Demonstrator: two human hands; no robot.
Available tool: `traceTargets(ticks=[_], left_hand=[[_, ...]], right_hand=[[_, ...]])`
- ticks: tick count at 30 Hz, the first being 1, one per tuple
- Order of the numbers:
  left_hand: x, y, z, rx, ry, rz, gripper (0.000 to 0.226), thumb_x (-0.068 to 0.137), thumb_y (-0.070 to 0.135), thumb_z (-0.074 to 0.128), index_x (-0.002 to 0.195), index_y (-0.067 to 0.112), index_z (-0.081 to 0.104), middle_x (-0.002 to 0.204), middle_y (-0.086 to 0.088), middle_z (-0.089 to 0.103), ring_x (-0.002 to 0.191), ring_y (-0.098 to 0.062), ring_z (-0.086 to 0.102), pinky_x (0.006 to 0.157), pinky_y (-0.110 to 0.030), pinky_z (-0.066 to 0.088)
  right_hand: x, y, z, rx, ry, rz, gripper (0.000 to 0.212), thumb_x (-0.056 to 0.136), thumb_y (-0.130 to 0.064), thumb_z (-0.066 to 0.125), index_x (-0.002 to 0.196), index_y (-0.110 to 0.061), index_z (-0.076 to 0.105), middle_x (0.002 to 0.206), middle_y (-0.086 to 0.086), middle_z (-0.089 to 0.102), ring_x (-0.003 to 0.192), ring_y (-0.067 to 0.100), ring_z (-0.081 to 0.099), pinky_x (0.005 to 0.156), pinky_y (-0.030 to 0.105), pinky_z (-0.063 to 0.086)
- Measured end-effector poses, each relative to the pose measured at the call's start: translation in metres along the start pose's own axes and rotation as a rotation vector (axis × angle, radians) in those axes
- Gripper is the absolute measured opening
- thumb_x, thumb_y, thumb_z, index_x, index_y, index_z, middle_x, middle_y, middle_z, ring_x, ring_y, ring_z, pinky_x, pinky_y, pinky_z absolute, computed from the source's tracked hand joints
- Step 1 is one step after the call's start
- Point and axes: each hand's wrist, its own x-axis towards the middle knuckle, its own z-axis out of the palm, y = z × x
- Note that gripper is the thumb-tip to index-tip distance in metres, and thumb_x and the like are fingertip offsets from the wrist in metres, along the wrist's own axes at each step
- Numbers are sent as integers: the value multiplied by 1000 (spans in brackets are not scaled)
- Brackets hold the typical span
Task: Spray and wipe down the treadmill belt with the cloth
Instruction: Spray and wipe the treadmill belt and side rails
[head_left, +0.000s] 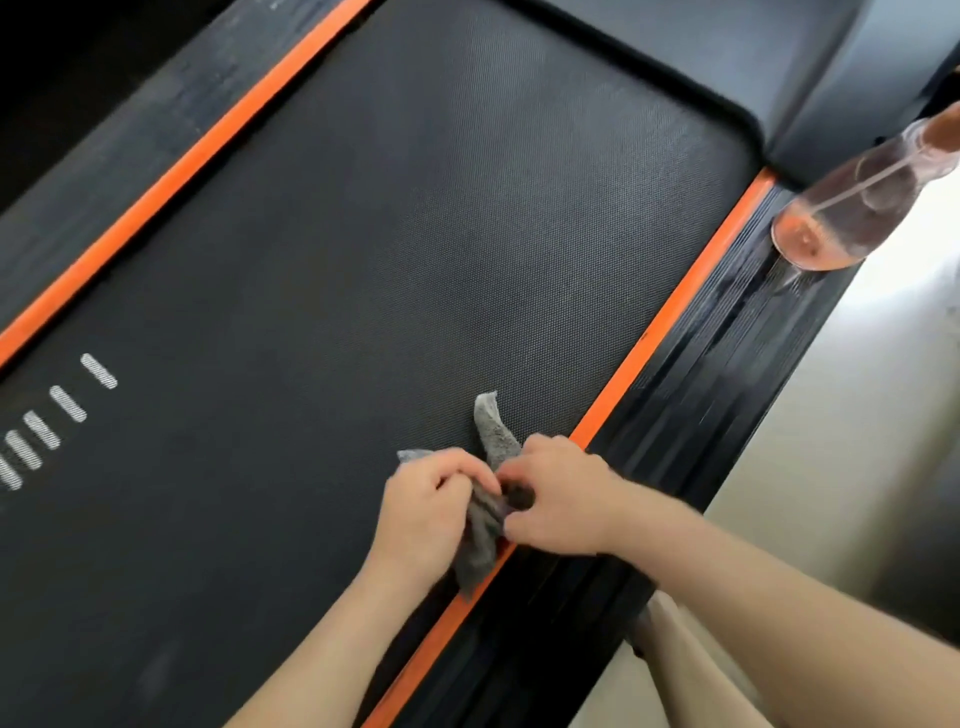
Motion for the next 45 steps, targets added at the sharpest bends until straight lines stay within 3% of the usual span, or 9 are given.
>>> traceTargets(ticks=[5,11,14,19,26,31,35,40,45], left_hand=[[18,56,-8,-624,-63,-218,24,88,-1,53,97,13,69,91,-9,68,81,-18,62,72,-29,52],[64,65,-17,123,-515,-145,40,71,15,78,101,38,68,96,4,72,85,-18,69,77,-34,58],[94,72,3,538,-236,25,24,76,13,67,88,34,66,88,10,65,83,-14,59,64,-24,44],[133,76,12,589,54,217,11,85,21,61,94,26,60,92,6,59,86,-15,52,73,-31,39],[164,107,28,622,539,687,18,76,7,58,94,12,59,92,-3,54,86,-21,44,76,-31,25],[159,72,34,1041,-156,265,24,89,24,59,112,28,59,106,4,56,101,-22,55,80,-38,41],[167,67,54,874,-44,548,24,85,11,66,109,12,71,107,-6,63,99,-30,59,72,-47,56],[194,42,74,1074,-77,532,62,98,20,45,156,27,26,164,-6,17,150,-28,15,117,-54,24],[149,11,48,971,42,463,57,79,6,60,133,23,58,144,-11,46,122,-34,44,79,-51,52]], right_hand=[[-26,19,-53,829,141,104,13,88,-5,59,80,-8,68,70,0,63,69,10,60,71,27,53],[-14,52,-96,756,442,210,26,94,-18,61,74,-21,77,76,-9,74,72,1,64,71,24,51],[-7,74,-106,674,447,232,23,90,-40,70,83,-20,79,80,-4,76,77,11,70,81,37,58],[7,103,-132,402,560,217,15,83,-28,79,89,-15,78,79,-3,72,78,14,67,83,37,55],[36,126,-159,-24,1262,-87,11,89,-13,65,93,-3,67,92,16,54,87,24,50,78,29,39],[43,134,-149,-312,376,223,18,93,-33,55,83,-22,66,80,0,61,86,31,61,74,39,54],[58,132,-140,-191,619,107,31,97,-27,49,124,-21,63,122,6,64,122,30,53,96,43,49],[104,140,-97,-285,478,170,61,102,-29,36,159,-21,17,164,23,8,149,45,9,116,55,22],[88,103,-36,-258,544,73,59,93,-10,43,151,-11,38,158,23,29,146,44,25,112,52,33]])
